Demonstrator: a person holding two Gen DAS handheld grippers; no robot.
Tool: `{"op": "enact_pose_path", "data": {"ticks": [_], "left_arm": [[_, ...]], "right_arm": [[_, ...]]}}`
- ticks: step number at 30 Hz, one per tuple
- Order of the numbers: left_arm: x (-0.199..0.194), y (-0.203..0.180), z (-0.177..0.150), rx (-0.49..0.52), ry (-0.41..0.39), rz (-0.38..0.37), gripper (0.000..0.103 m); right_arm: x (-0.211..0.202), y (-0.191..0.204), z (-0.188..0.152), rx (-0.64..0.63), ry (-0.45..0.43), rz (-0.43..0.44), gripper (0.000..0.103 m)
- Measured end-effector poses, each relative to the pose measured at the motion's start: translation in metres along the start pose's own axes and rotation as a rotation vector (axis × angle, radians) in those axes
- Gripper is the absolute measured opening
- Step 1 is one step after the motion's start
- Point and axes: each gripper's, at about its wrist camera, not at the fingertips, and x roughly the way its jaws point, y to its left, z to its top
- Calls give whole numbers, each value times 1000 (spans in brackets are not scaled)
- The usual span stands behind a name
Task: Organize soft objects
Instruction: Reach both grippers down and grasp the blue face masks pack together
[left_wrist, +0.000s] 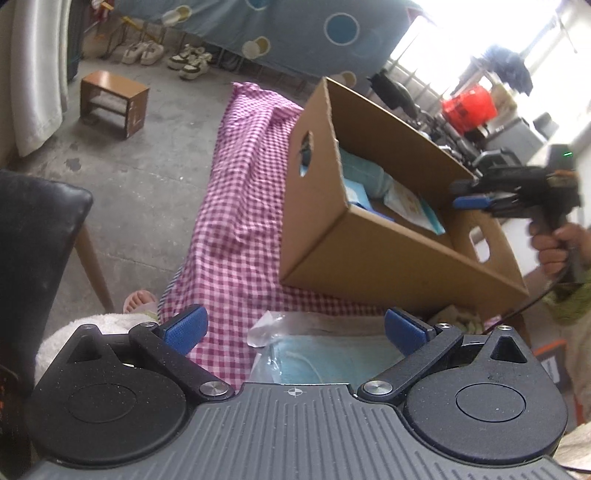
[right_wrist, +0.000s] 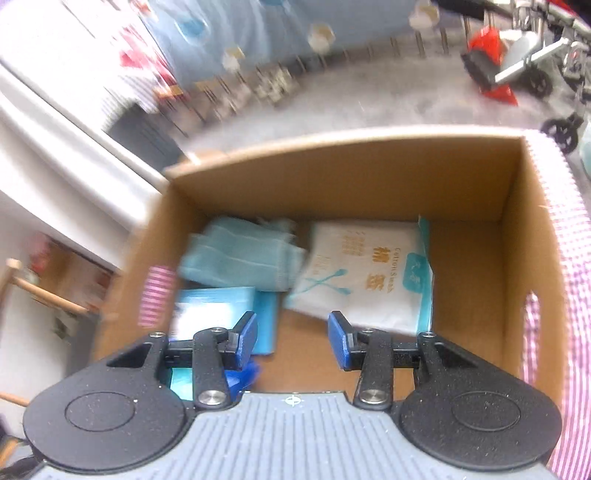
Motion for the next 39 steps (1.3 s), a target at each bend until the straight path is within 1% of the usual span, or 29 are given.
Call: {"op": "enact_pose_path", "data": {"ticks": [2, 3, 5, 7, 9, 11, 13, 16, 18, 21, 24, 27, 29, 33, 35, 39], "left_arm": [[1, -6, -5, 31, 1, 5, 102], [1, -8, -7, 44, 2, 6, 102], [2, -10, -11, 59, 5, 13, 102], [3, -11, -14, 74, 9, 23, 102], [4, -12, -19, 83, 13, 26, 102], [5, -14, -24, 88, 18, 35, 102], [4, -17, -31, 103, 20, 45, 101], [2, -23, -43, 144, 5, 70, 99], [1, -27, -50, 169, -5, 85, 98], [3, -29, -54, 186, -11, 82, 90], [9, -30, -48, 199, -24, 66, 77], [20, -38, -39, 250, -45, 44, 76], [33, -44, -32, 298, -44, 38, 73], [62, -49, -19, 361, -6, 42, 72], [77, -48, -15, 370, 32, 37, 72], [98, -44, -14, 360, 105, 33, 71]], "right_arm": [[-35, 11, -20, -6, -70, 46, 46], [-51, 17, -34, -8, -104, 69, 49], [-80, 27, -59, -11, -152, 108, 51], [-99, 35, -88, -6, -176, 146, 51], [-106, 42, -116, 10, -183, 181, 51], [-106, 46, -142, 29, -178, 207, 51], [-98, 50, -167, 54, -167, 218, 51], [-75, 54, -201, 110, -131, 225, 51], [-58, 54, -222, 162, -93, 228, 51], [-28, 53, -247, 236, -23, 220, 51], [-5, 54, -266, 291, 30, 220, 51], [8, 56, -272, 321, 46, 194, 51], [15, 58, -275, 324, 51, 177, 51], [28, 63, -276, 307, 61, 139, 51], [33, 66, -275, 297, 68, 127, 51], [40, 66, -273, 311, 74, 138, 51]]}}
